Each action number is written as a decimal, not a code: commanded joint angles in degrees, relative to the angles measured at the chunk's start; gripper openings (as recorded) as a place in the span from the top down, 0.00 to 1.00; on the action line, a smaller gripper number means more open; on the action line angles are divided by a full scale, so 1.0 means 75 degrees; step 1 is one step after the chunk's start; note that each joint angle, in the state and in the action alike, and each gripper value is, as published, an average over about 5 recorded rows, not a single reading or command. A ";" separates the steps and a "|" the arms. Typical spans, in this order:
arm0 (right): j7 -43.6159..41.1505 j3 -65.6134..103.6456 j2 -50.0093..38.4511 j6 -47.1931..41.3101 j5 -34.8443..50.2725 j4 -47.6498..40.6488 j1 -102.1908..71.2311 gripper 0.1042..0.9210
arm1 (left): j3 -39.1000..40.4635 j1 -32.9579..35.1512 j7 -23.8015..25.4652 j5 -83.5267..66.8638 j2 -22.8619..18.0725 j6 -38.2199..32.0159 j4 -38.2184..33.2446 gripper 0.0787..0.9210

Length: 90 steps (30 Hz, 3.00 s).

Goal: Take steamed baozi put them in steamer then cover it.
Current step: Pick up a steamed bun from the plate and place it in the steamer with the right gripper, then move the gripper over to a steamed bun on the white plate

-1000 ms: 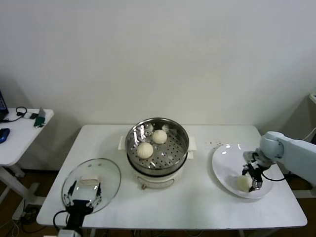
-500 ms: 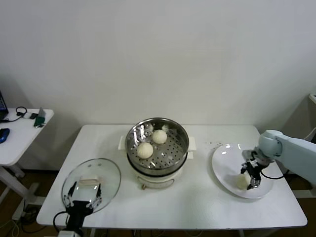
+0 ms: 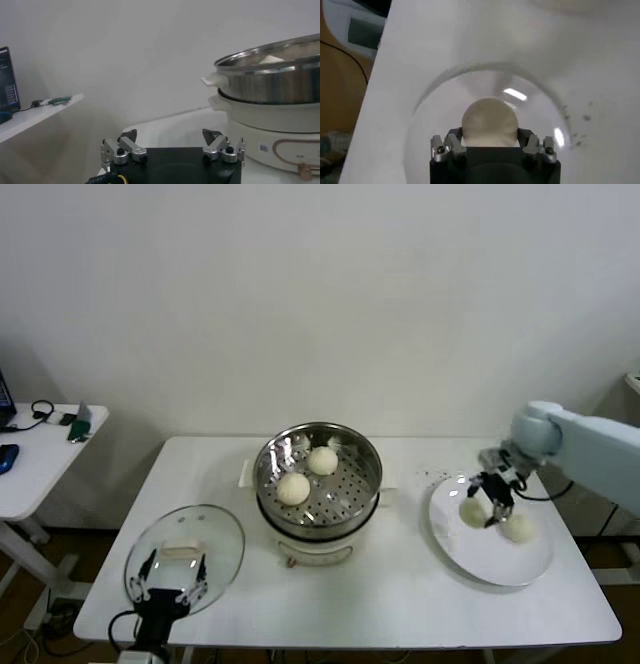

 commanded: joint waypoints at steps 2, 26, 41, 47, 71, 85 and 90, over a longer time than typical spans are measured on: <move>-0.0421 -0.1120 0.1399 0.1373 0.0513 0.0566 0.2638 0.26 | 0.0024 0.0037 0.0004 -0.0003 0.0031 -0.0004 -0.0025 0.12; -0.0491 0.0088 0.5058 0.3043 -0.1506 -0.0073 0.0517 0.24 | 0.0090 -0.0034 -0.0055 -0.0026 0.0360 0.0056 0.0005 0.12; -0.0494 0.0067 0.5394 0.3415 -0.1963 -0.0195 -0.0406 0.24 | 0.0063 -0.0121 -0.0058 -0.0078 0.0395 0.0046 0.0195 0.12; -0.0468 0.0064 0.5379 0.3469 -0.2017 -0.0172 -0.0458 0.24 | 0.0064 -0.0144 -0.0059 -0.0100 0.0388 0.0034 0.0256 0.12; 0.0770 -0.0758 0.2953 0.1464 0.0138 0.0081 0.1747 0.12 | 0.0069 -0.0096 -0.0069 -0.0144 0.0444 0.0004 0.0194 0.12; 0.1315 -0.1056 -0.0667 -0.1573 0.1356 0.0338 0.1013 0.12 | 0.0090 -0.0090 -0.0068 -0.0131 0.0404 0.0038 0.0170 0.12; 0.1315 0.0371 -0.1562 -0.1663 0.0285 0.0090 -0.0866 0.12 | 0.0090 -0.0110 -0.0066 -0.0090 0.0318 0.0104 0.0148 0.12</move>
